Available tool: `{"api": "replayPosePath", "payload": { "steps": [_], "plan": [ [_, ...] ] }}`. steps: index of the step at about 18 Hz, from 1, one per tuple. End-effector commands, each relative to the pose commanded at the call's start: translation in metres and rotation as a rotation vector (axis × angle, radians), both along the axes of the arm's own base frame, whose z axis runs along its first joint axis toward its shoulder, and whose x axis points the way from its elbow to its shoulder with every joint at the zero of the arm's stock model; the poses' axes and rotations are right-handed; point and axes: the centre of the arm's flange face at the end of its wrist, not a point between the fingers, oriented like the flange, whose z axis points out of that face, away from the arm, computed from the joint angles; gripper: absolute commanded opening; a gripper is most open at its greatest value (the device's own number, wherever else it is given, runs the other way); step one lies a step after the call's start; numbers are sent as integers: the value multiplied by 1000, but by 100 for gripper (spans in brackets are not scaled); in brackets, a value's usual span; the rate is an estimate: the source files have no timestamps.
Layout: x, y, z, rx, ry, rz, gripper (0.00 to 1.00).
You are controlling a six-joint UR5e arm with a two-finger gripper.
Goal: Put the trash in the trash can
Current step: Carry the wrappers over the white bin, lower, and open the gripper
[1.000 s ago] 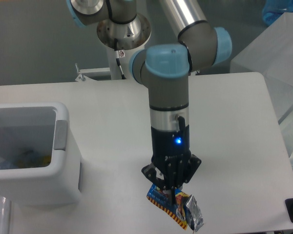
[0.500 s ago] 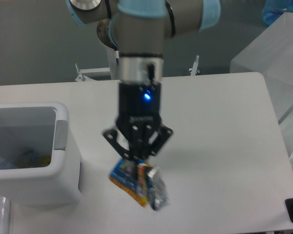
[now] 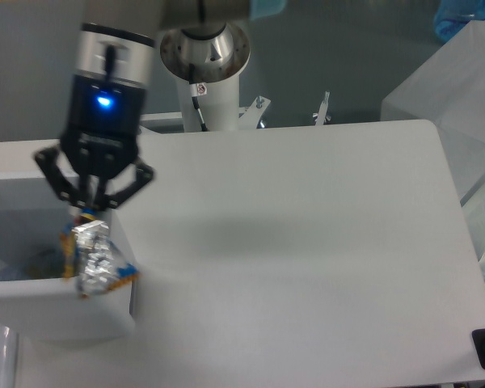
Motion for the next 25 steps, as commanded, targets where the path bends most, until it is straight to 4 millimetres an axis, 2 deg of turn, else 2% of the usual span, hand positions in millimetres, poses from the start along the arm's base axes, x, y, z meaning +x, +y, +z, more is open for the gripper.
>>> {"api": "replayPosePath", "payload": {
  "steps": [4,6,7,16,20,21,22,24,25],
  "plan": [
    [23,-2,-13,-24,-13,-36,0],
    [35,-2,-32,-54,-26,-59,0],
    [37,-3,-35,-60,-28,-63,0],
    [38,-3,-69,-117,-54,-68,0],
    [35,3,-76,-128,-59,-67,4],
    [34,4,-82,-139,-62,-65,7],
    [34,5,-85,-145,-47,-78,18],
    [33,5,-87,-148,1,-121,52],
    [32,4,-86,-149,15,-129,59]
  ]
}}
